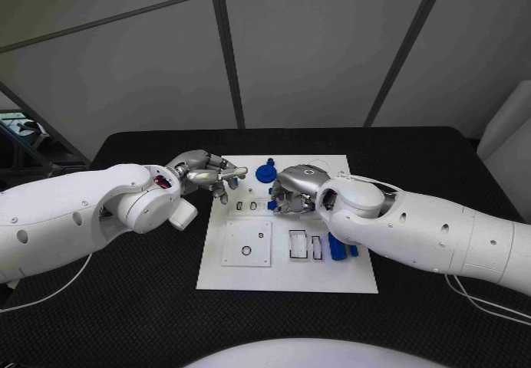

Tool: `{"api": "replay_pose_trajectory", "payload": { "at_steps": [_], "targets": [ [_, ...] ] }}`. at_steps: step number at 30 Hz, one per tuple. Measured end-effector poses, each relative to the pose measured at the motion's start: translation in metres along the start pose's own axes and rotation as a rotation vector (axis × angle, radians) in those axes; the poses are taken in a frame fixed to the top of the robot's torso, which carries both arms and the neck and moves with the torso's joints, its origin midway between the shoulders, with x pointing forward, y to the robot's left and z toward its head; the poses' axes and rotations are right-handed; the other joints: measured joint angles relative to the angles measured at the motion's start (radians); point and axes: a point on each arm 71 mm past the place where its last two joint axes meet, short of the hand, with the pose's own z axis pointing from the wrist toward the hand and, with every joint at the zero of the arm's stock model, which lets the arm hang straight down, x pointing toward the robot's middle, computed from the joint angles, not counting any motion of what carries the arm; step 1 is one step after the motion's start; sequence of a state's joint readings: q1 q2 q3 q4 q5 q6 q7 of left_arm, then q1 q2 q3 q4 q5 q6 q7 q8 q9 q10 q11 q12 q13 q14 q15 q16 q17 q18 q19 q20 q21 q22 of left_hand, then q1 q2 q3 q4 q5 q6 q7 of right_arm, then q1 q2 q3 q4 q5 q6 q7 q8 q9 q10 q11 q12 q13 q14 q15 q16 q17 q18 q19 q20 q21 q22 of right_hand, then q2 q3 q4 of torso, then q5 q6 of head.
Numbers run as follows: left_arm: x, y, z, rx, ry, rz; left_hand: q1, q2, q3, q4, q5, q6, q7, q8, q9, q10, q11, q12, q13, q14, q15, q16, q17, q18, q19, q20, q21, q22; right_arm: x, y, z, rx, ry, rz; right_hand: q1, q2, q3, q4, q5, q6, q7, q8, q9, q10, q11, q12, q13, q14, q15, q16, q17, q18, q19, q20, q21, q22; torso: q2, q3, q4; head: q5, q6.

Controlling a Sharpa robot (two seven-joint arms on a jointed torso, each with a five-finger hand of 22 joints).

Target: Assemble the parts on the task board

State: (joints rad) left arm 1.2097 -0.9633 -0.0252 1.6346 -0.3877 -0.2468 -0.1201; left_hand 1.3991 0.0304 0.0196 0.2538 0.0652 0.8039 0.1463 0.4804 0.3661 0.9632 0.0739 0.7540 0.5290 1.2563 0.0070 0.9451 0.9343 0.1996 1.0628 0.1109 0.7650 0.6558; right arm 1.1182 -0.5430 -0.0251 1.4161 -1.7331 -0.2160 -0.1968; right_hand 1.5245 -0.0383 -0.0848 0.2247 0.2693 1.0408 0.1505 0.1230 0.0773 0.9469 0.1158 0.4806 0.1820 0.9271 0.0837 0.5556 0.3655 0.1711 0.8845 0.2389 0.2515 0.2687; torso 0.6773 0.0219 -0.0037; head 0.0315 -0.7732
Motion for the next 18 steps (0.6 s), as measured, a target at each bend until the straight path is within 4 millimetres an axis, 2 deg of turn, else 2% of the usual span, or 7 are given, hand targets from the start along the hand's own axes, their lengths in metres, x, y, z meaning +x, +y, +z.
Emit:
{"api": "replay_pose_trajectory", "payload": {
  "at_steps": [18],
  "targets": [
    [0.0008,0.0003,0.0011,-0.007,0.008,0.001,0.004,-0.004,0.003,-0.003,0.000,0.000,0.000,0.000,-0.001,0.000,0.000,0.000,-0.001,0.000,0.000,0.004,0.001,-0.001,0.003,0.003,0.000,0.000,0.0027,0.0051,0.0014,-0.015,0.010,-0.070,0.007,-0.004,0.002,-0.002,-0.005,0.003,-0.003,0.000,0.000,-0.007,-0.007,0.003,-0.007,-0.009,-0.005,0.016,-0.006,0.000,0.000,0.000,0.004,0.002,0.000,-0.0001,0.0000,0.000,-0.005]
  ]
}}
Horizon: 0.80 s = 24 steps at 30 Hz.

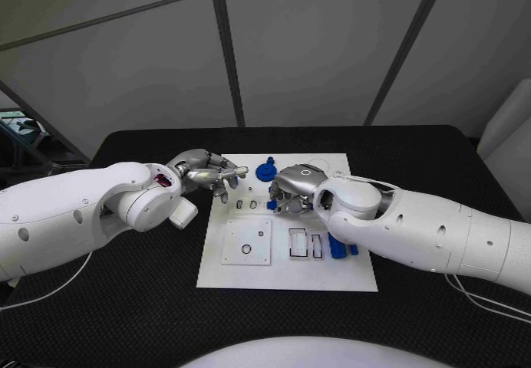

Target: Assemble the parts on the task board

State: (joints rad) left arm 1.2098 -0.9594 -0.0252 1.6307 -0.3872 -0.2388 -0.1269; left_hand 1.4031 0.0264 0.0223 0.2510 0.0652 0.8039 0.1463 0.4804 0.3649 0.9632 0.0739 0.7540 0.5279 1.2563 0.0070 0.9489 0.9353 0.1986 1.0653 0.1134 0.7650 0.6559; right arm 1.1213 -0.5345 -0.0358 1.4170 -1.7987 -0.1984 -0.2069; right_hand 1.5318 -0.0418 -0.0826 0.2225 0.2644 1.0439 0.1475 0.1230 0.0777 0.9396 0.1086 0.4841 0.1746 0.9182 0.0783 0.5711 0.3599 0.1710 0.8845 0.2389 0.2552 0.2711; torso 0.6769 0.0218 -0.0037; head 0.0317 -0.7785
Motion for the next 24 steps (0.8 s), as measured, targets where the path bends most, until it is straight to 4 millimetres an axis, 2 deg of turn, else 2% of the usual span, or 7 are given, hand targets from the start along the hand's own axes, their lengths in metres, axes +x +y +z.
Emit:
{"api": "replay_pose_trajectory", "payload": {
  "at_steps": [1,2,3,4,5,16,24],
  "targets": [
    [0.0000,0.0000,0.0001,-0.001,0.001,0.000,0.000,0.000,0.000,0.000,0.000,0.000,0.000,0.000,0.000,0.000,0.000,0.000,0.000,0.000,0.000,0.000,0.000,-0.049,0.001,0.001,0.000,0.000,0.0002,0.0002,0.0000,0.000,0.001,-0.005,0.000,0.000,0.000,0.000,0.000,0.000,0.000,0.000,-0.001,0.000,0.000,0.000,-0.001,-0.004,0.004,0.004,-0.001,0.000,0.000,0.000,0.000,0.000,0.000,0.0000,0.0000,0.000,0.000],
    [0.0000,0.0001,0.0001,-0.001,0.001,0.000,0.000,0.000,0.000,0.000,0.000,0.000,0.000,0.000,-0.001,0.000,0.000,0.000,-0.001,0.000,0.000,0.000,0.000,-0.060,0.001,0.001,0.000,0.000,0.0003,0.0005,0.0002,-0.001,0.001,-0.009,0.000,0.000,0.000,0.000,0.000,0.000,0.000,0.000,-0.001,-0.004,0.004,0.000,-0.002,-0.004,0.003,0.006,-0.001,0.000,-0.002,0.002,0.000,0.000,0.000,0.0000,0.0000,0.000,0.000],
    [0.0000,0.0002,0.0002,-0.002,0.002,0.000,0.000,0.000,0.000,0.000,0.000,0.000,0.000,0.000,-0.001,0.000,0.000,0.000,-0.001,0.000,0.000,0.000,0.000,-0.059,0.001,0.001,0.000,0.000,0.0004,0.0009,0.0003,-0.002,0.002,-0.014,0.000,0.000,0.000,0.000,-0.003,0.000,0.000,0.000,-0.002,-0.006,0.006,0.000,-0.002,-0.008,0.001,0.006,-0.002,0.000,-0.004,0.004,0.000,0.000,0.000,0.0000,-0.0001,-0.001,-0.001],
    [-0.0001,0.0003,0.0003,-0.003,0.002,0.000,0.000,0.000,0.000,0.000,0.000,0.000,0.000,0.000,-0.001,0.000,0.000,0.000,-0.001,0.000,0.000,0.000,0.000,-0.026,0.001,0.001,0.000,0.000,0.0005,0.0012,0.0004,-0.003,0.002,-0.018,0.000,0.000,0.000,0.000,-0.006,-0.004,0.004,0.000,-0.002,-0.009,0.002,0.000,-0.003,-0.012,0.005,0.006,-0.003,0.000,-0.006,0.005,0.000,0.000,0.000,0.0001,-0.0002,-0.001,-0.001],
    [-0.0001,0.0004,0.0004,-0.004,0.003,0.000,0.000,0.000,0.000,0.000,0.000,0.000,0.000,0.000,-0.001,0.000,0.000,0.000,-0.001,0.000,0.000,0.000,0.000,-0.013,0.001,0.001,0.000,0.000,0.0006,0.0015,0.0005,-0.003,0.002,-0.022,0.004,-0.004,0.000,0.000,-0.006,-0.006,0.006,0.000,-0.003,-0.012,0.005,0.000,-0.003,-0.014,0.007,0.006,-0.004,0.000,-0.006,0.005,0.000,0.000,0.000,0.0002,-0.0004,-0.001,-0.001],
    [0.0005,0.0008,0.0014,-0.012,0.010,0.001,0.000,0.000,0.000,0.000,0.000,0.000,0.000,0.000,-0.003,0.000,0.000,0.000,-0.003,0.000,0.000,0.000,0.000,-0.013,0.001,0.001,-0.004,-0.001,0.0010,0.0030,0.0009,-0.007,0.003,-0.049,0.005,-0.002,-0.003,-0.003,-0.006,-0.006,0.006,0.008,-0.003,-0.013,0.006,0.014,-0.005,-0.025,0.004,0.027,-0.009,0.008,-0.013,0.006,0.000,0.005,0.000,0.0006,-0.0007,-0.004,-0.002],
    [0.0009,0.0012,0.0020,-0.016,0.014,0.002,0.000,0.000,0.003,0.003,0.000,0.000,0.000,0.000,-0.003,0.000,0.000,0.000,-0.003,0.000,0.000,0.000,-0.002,-0.013,0.001,0.001,-0.004,-0.001,0.0018,0.0041,0.0001,-0.013,-0.003,-0.047,0.038,0.034,0.050,-0.001,-0.037,0.025,-0.017,0.026,0.000,0.003,-0.010,0.023,-0.019,-0.018,-0.003,0.061,-0.018,0.008,-0.008,0.001,0.011,0.018,0.000,0.0005,-0.0007,-0.004,-0.004]
  ]
}}
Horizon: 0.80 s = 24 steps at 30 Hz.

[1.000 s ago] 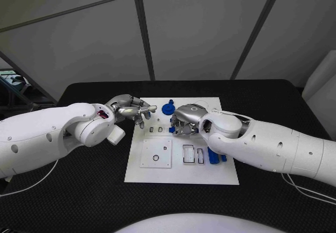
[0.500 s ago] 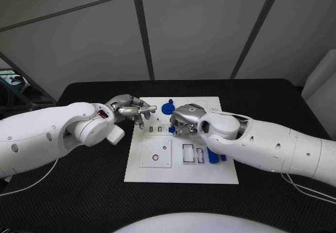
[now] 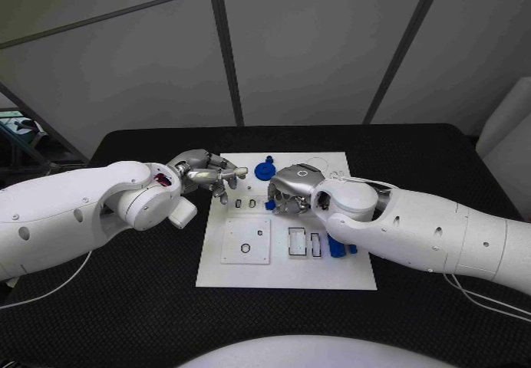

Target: Assemble the parts on the task board

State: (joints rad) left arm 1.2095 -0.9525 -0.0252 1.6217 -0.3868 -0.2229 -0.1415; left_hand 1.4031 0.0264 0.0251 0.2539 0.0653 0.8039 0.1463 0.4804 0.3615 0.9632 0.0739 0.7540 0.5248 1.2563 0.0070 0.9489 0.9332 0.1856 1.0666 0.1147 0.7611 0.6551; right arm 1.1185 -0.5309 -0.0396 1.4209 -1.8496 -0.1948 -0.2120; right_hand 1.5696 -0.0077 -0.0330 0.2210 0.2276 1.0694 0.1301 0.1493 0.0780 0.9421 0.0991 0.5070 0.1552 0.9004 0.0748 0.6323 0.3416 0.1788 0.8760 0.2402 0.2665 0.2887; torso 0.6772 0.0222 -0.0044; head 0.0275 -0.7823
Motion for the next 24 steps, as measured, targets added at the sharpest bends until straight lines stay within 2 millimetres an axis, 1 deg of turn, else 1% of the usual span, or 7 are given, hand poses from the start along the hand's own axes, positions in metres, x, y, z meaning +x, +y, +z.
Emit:
{"api": "replay_pose_trajectory", "payload": {
  "at_steps": [4,11,14,16,19,20,24],
  "targets": [
    [0.000,0.001,0.000,-0.003,0.001,0.000,0.000,0.000,0.000,0.000,0.000,0.000,0.000,0.000,0.000,0.000,0.000,0.000,0.000,0.000,0.000,0.000,-0.001,0.000,0.000,0.000,0.000,0.000,0.001,-0.001,-0.002,0.000,-0.007,0.007,0.015,0.017,0.030,-0.003,-0.014,0.007,-0.001,0.002,-0.002,0.007,-0.007,0.000,-0.009,-0.002,-0.002,0.007,-0.006,0.000,0.001,-0.001,0.003,0.005,0.000,0.0001,0.0000,0.001,0.000],
    [0.000,0.002,0.000,-0.009,0.005,-0.001,0.000,0.000,0.000,0.000,0.000,-0.002,0.002,0.000,-0.003,0.000,0.000,0.000,-0.003,0.000,0.000,0.000,-0.005,0.000,0.000,0.000,0.000,-0.001,0.002,-0.003,-0.005,-0.001,-0.019,0.027,0.025,0.027,0.066,-0.006,-0.031,0.009,0.001,0.002,-0.002,0.007,-0.007,-0.005,-0.021,-0.004,-0.004,0.012,-0.016,0.001,0.001,-0.002,0.011,0.012,0.000,0.0003,0.0001,0.001,0.001],
    [0.000,0.003,0.000,-0.012,0.006,-0.001,0.000,0.000,0.000,0.000,0.000,-0.004,0.004,0.000,-0.003,0.000,0.000,0.000,-0.003,0.000,0.000,0.000,-0.006,0.000,0.000,0.000,0.000,-0.001,0.002,-0.004,-0.007,0.001,-0.024,0.037,0.025,0.027,0.071,-0.008,-0.037,0.009,0.001,0.002,-0.002,0.010,-0.010,-0.005,-0.026,-0.004,-0.004,0.015,-0.020,0.001,0.001,-0.002,0.011,0.017,0.000,0.0005,0.0000,0.001,0.002],
    [0.001,0.003,0.000,-0.014,0.007,-0.001,0.000,0.000,0.000,0.000,0.000,-0.004,0.004,-0.004,-0.005,0.000,0.000,0.000,-0.005,0.000,0.000,0.000,-0.008,0.000,0.000,0.000,-0.004,-0.002,0.002,-0.005,-0.009,0.003,-0.027,0.045,0.025,0.027,0.073,-0.007,-0.042,0.009,0.001,0.002,-0.002,0.014,-0.006,-0.010,-0.030,-0.004,-0.004,0.017,-0.023,0.000,-0.001,-0.004,0.014,0.019,0.000,0.0006,0.0000,0.001,0.003],
    [0.001,0.004,0.000,-0.017,0.007,-0.002,0.000,0.000,0.000,0.000,0.000,-0.004,0.004,-0.004,-0.005,0.000,0.000,0.000,-0.005,0.000,0.000,0.000,-0.008,0.000,0.000,0.000,-0.004,-0.002,0.002,-0.006,-0.010,0.004,-0.030,0.055,0.024,0.026,0.073,-0.007,-0.047,0.009,0.001,0.002,-0.002,0.014,-0.006,-0.010,-0.033,-0.004,-0.004,0.024,-0.027,0.000,-0.002,-0.005,0.016,0.023,0.000,0.0007,0.0000,0.001,0.004],
    [0.001,0.005,0.000,-0.019,0.008,-0.002,0.000,0.000,0.000,0.000,0.000,-0.004,0.004,-0.004,-0.006,0.000,0.000,0.000,-0.006,0.000,0.000,0.000,-0.008,0.000,0.000,0.000,-0.004,-0.002,0.002,-0.006,-0.011,0.005,-0.032,0.059,0.015,0.016,0.071,-0.004,-0.047,0.009,0.001,0.002,-0.002,0.014,-0.006,-0.010,-0.036,-0.004,-0.004,0.024,-0.029,0.000,-0.002,-0.005,0.019,0.026,-0.001,0.0007,0.0000,0.001,0.005],
    [0.004,0.008,0.001,-0.027,0.013,-0.005,0.005,-0.005,0.000,0.000,0.000,-0.004,0.004,-0.004,-0.007,0.000,0.000,0.000,-0.008,0.000,0.000,0.000,-0.009,0.000,0.000,0.000,-0.004,-0.003,0.002,-0.006,-0.015,0.005,-0.041,0.081,-0.034,0.001,0.088,0.045,-0.040,0.011,0.003,0.008,-0.002,0.018,-0.003,-0.010,-0.040,-0.004,-0.004,0.036,-0.037,0.000,-0.002,-0.005,0.023,0.030,-0.001,0.0004,0.0000,0.000,0.010]
  ]
}}
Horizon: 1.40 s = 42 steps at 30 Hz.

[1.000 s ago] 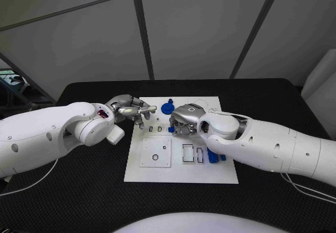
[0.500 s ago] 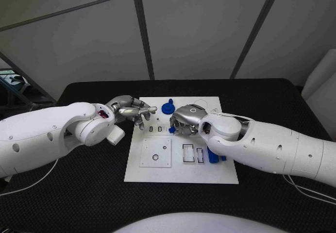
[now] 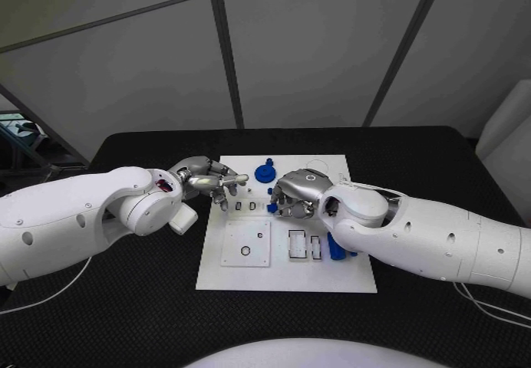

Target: Assemble the parts on the task board

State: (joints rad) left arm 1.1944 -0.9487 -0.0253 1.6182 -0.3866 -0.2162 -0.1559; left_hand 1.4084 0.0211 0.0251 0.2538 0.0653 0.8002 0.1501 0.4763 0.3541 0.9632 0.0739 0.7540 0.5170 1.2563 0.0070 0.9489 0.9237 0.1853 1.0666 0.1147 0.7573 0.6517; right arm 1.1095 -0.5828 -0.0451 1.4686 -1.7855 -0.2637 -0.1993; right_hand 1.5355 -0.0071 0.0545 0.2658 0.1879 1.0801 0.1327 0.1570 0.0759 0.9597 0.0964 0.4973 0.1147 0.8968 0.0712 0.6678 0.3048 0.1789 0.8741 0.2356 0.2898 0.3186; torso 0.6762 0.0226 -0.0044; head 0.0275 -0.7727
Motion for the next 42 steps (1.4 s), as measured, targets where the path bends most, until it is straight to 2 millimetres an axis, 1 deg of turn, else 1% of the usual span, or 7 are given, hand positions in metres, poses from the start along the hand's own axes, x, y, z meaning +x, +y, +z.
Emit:
{"api": "replay_pose_trajectory", "payload": {
  "at_steps": [5,10,16,17,18,22,42],
  "targets": [
    [0.005,0.007,0.002,-0.011,0.002,0.001,0.007,-0.007,0.000,0.000,0.000,0.000,0.000,0.000,-0.005,0.000,0.000,0.000,-0.004,0.001,0.001,0.009,0.008,0.000,0.000,0.000,-0.004,-0.001,-0.003,0.001,-0.006,-0.006,-0.026,0.032,-0.015,-0.011,0.002,0.009,0.012,0.002,0.002,0.002,0.000,0.002,0.002,0.000,-0.001,0.000,0.000,0.006,-0.003,0.000,0.000,0.000,0.000,0.001,0.000,-0.0003,0.0000,-0.001,0.007],
    [0.009,0.014,0.002,-0.011,-0.008,0.016,-0.003,-0.027,0.000,0.000,0.000,0.021,-0.010,0.000,-0.022,0.015,-0.007,0.021,-0.012,0.051,-0.004,0.095,0.076,0.000,0.022,-0.004,-0.004,0.002,-0.007,0.000,-0.013,-0.011,-0.055,0.073,-0.023,-0.019,0.005,0.013,0.030,0.003,0.003,0.003,0.000,0.014,0.003,0.013,-0.001,0.008,0.003,0.025,-0.007,0.000,0.004,-0.004,0.007,0.009,-0.001,-0.0012,0.0000,-0.001,0.015],
    [0.013,0.018,0.003,0.011,-0.024,0.051,-0.026,-0.060,-0.014,0.014,0.000,0.060,-0.016,-0.025,-0.061,0.044,-0.015,0.061,-0.016,0.123,-0.014,0.248,0.206,-0.001,0.111,-0.014,0.129,0.141,-0.015,-0.004,-0.019,-0.005,-0.085,0.131,-0.030,-0.025,0.005,0.013,0.043,0.008,0.001,0.003,0.000,0.023,-0.002,0.020,0.001,0.015,0.004,0.035,-0.009,0.000,0.009,-0.009,0.015,0.016,-0.001,-0.0014,0.0001,0.002,0.024],
    [0.014,0.019,0.003,0.015,-0.025,0.058,-0.031,-0.065,-0.014,0.020,0.000,0.070,-0.017,-0.030,-0.066,0.047,-0.018,0.067,-0.016,0.132,-0.015,0.268,0.223,-0.012,0.124,-0.015,0.150,0.164,-0.017,-0.004,-0.019,-0.005,-0.091,0.139,-0.030,-0.025,0.005,0.013,0.047,0.008,0.001,0.003,0.000,0.023,-0.002,0.020,0.001,0.015,0.004,0.035,-0.009,0.000,0.009,-0.009,0.016,0.016,-0.001,-0.0014,0.0001,0.002,0.025],
    [0.016,0.019,0.003,0.019,-0.025,0.067,-0.035,-0.069,-0.015,0.024,0.000,0.080,-0.018,-0.030,-0.069,0.055,-0.018,0.076,-0.016,0.142,-0.016,0.288,0.242,-0.048,0.138,-0.016,0.173,0.189,-0.019,-0.004,-0.019,-0.006,-0.097,0.146,-0.030,-0.025,0.005,0.013,0.048,0.008,0.001,0.003,0.000,0.023,-0.002,0.020,0.001,0.015,0.004,0.039,-0.009,0.000,0.009,-0.009,0.016,0.016,-0.001,-0.0014,0.0001,0.003,0.027],
    [0.022,0.019,0.005,0.033,-0.021,0.105,-0.053,-0.085,-0.018,0.026,0.000,0.114,-0.031,-0.030,-0.079,0.071,-0.031,0.102,-0.010,0.171,-0.024,0.350,0.301,-0.047,0.176,-0.022,0.244,0.266,-0.024,-0.002,-0.020,-0.011,-0.117,0.172,-0.031,-0.027,0.008,0.016,0.052,0.008,0.001,0.002,0.000,0.023,-0.002,0.020,0.001,0.015,0.004,0.039,-0.009,0.000,0.013,-0.013,0.016,0.017,-0.001,-0.0013,0.0002,0.004,0.031],
    [0.035,0.014,0.011,0.055,-0.019,0.130,-0.181,-0.075,-0.033,0.036,0.000,0.164,-0.053,-0.011,-0.090,0.100,-0.046,0.158,0.007,0.203,-0.042,0.429,0.376,-0.047,0.206,-0.038,0.322,0.362,-0.032,0.003,-0.021,-0.030,-0.139,0.202,-0.028,-0.030,0.010,0.014,0.073,0.009,0.000,0.003,-0.002,0.023,-0.002,0.020,0.001,0.015,0.004,0.043,-0.015,0.000,0.009,-0.016,0.020,0.022,0.002,-0.0012,0.0002,0.000,0.038]
  ]
}}
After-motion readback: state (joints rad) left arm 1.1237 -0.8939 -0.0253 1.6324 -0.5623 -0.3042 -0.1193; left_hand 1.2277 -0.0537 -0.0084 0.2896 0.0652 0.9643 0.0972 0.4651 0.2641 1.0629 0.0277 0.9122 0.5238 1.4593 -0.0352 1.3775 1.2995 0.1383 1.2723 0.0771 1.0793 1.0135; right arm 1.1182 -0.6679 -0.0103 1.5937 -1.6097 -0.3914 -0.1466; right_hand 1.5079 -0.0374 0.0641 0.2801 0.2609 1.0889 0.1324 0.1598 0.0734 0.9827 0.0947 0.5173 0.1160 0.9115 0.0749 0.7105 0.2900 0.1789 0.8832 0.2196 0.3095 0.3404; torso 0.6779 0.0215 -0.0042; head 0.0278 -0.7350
